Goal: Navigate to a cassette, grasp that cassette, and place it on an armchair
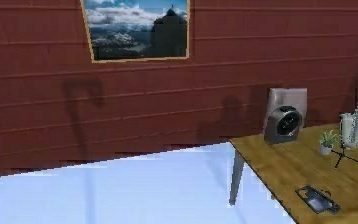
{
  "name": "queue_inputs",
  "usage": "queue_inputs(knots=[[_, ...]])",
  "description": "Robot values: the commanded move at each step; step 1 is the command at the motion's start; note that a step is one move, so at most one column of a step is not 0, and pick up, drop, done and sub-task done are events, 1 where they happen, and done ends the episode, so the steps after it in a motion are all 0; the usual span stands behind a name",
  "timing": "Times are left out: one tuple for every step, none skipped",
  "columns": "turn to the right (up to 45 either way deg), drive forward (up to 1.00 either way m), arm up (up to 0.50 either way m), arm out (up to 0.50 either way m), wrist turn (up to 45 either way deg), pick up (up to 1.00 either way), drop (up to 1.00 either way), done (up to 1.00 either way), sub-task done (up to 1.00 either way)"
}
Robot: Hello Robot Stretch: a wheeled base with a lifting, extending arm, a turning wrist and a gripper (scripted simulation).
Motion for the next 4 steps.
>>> queue_inputs(knots=[[-42.0, 0.0, 0.0, 0.0, 0.0, 0.0, 0.0, 0.0, 0.0], [-45.0, 0.0, 0.0, 0.0, 0.0, 0.0, 0.0, 0.0, 0.0], [-45.0, 0.0, 0.0, 0.0, 0.0, 0.0, 0.0, 0.0, 0.0], [-45.0, 0.0, 0.0, 0.0, 0.0, 0.0, 0.0, 0.0, 0.0]])
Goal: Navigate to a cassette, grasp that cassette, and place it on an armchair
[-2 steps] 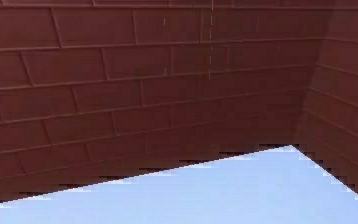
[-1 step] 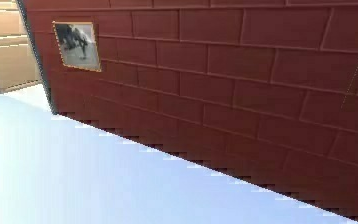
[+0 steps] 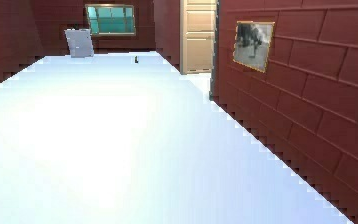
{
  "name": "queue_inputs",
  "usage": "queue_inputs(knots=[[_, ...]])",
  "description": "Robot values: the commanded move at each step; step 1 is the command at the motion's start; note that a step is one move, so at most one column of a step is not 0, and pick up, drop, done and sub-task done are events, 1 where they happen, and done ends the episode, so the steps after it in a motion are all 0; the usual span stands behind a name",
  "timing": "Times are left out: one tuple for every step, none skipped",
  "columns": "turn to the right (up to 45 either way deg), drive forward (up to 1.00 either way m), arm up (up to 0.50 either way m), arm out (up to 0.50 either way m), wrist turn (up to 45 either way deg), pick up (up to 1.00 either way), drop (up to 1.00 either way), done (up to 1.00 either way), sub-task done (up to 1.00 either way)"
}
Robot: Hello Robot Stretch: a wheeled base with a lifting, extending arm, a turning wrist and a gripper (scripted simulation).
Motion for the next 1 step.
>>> queue_inputs(knots=[[-3.0, 0.0, 0.0, 0.0, 0.0, 0.0, 0.0, 0.0, 0.0]])
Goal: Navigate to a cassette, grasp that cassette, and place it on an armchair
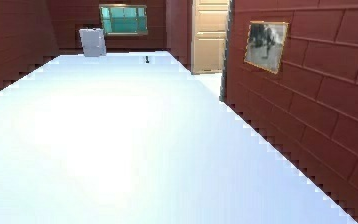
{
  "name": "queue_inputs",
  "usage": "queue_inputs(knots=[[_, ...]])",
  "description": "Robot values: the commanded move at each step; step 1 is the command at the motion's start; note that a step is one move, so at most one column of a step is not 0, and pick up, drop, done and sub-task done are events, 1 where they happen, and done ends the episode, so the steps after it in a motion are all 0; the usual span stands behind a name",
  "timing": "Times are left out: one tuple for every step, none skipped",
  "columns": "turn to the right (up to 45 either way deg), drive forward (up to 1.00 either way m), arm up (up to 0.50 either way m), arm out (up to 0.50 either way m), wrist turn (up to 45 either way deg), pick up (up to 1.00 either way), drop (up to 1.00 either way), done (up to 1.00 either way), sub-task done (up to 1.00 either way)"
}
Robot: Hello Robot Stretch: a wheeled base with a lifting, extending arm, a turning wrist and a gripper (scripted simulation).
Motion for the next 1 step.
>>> queue_inputs(knots=[[0.0, 0.55, 0.0, 0.0, 0.0, 0.0, 0.0, 0.0, 0.0]])
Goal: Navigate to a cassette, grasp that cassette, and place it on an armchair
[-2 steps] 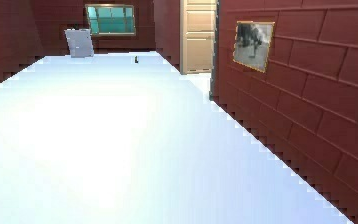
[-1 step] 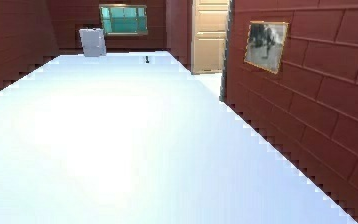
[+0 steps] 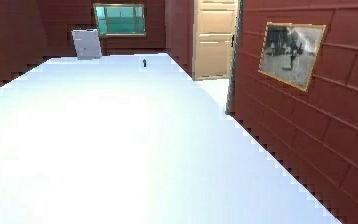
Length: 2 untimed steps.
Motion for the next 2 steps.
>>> queue_inputs(knots=[[-12.0, 0.0, 0.0, 0.0, 0.0, 0.0, 0.0, 0.0, 0.0], [0.0, 0.3, 0.0, 0.0, 0.0, 0.0, 0.0, 0.0, 0.0]])
